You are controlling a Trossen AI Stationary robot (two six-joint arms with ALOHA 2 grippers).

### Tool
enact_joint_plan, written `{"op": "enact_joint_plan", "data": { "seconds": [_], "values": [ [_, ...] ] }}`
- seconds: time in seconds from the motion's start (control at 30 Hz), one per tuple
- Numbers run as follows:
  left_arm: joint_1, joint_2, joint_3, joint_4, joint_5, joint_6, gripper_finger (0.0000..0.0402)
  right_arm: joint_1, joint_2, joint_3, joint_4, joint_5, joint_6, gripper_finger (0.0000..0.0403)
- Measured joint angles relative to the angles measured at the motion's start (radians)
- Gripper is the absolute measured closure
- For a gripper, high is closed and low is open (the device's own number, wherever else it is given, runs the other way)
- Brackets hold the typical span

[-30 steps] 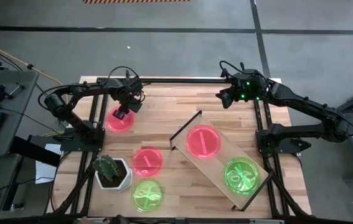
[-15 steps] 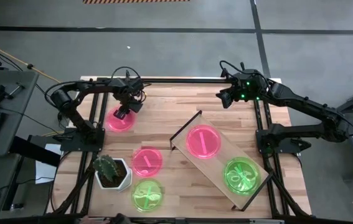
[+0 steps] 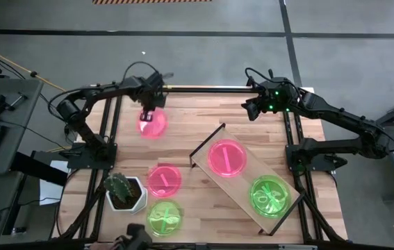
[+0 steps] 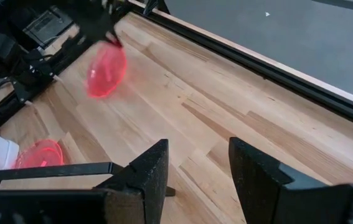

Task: Place and stack plates onto a shelf
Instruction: Stack the top pink plate on top of the pink plate on the shelf

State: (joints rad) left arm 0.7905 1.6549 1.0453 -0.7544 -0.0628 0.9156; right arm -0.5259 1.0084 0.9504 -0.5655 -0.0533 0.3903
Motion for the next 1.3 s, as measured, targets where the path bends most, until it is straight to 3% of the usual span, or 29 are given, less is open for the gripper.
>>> {"op": "enact_joint_plan", "data": {
  "seconds": [0.4, 0.6, 0.77, 0.9, 1.1, 1.3],
  "values": [
    [0.028, -0.160, 0.310, -0.041, -0.034, -0.420, 0.0401, 0.000, -0.002, 0.000, 0.000, -0.028, -0.059, 0.0252],
    [-0.044, -0.277, 0.406, -0.051, 0.040, -0.802, 0.0401, -0.008, -0.017, 0.011, -0.015, -0.036, -0.059, 0.0252],
    [-0.231, -0.312, 0.467, -0.041, 0.064, -1.011, 0.0401, -0.045, -0.027, 0.094, -0.045, -0.035, -0.094, 0.0252],
    [-0.432, -0.291, 0.510, 0.014, 0.014, -1.121, 0.0401, -0.081, -0.027, 0.154, -0.060, -0.033, -0.142, 0.0252],
    [-0.674, -0.182, 0.521, 0.109, -0.071, -1.285, 0.0401, -0.132, -0.028, 0.182, -0.080, -0.033, -0.148, 0.0252],
    [-0.803, -0.036, 0.521, 0.207, -0.158, -1.449, 0.0401, -0.149, -0.025, 0.181, -0.129, -0.032, -0.161, 0.0252]
  ]
}}
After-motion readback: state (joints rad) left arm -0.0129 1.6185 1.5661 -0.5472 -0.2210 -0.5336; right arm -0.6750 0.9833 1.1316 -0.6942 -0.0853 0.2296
